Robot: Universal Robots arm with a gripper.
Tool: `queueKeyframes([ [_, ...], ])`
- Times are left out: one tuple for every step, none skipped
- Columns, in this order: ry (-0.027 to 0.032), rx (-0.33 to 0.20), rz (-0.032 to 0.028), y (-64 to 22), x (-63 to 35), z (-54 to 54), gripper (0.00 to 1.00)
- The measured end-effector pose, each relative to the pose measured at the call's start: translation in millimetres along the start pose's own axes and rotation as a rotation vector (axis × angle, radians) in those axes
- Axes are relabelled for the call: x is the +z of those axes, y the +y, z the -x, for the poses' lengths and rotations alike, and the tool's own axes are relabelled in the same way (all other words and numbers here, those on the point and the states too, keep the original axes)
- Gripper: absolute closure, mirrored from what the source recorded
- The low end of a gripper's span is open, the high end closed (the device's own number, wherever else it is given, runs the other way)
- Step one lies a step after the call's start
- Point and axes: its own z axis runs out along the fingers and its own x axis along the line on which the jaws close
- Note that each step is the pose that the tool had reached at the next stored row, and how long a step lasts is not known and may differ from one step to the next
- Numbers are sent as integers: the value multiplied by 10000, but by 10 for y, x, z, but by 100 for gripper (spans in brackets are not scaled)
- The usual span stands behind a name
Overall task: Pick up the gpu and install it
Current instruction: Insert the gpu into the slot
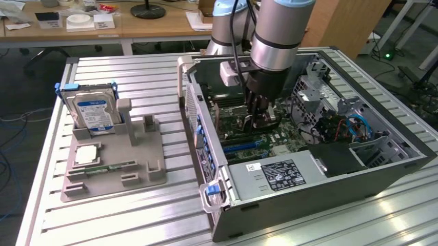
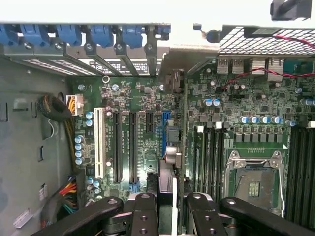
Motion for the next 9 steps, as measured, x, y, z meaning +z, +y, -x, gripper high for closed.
queueKeyframes([
  [-2,2,-1,0,7,-5,73],
  [-3,4,-2,1,14,-9,73],
  [-1,5,-1,1,21,-11,73],
  [0,5,0,2,29,-12,73],
  [-1,4,-1,6,36,-12,73],
  [0,3,-1,10,42,-12,73],
  [0,3,-1,15,48,-13,73],
  [-1,3,-1,20,54,-13,73],
  [-1,3,-1,25,61,-13,73],
])
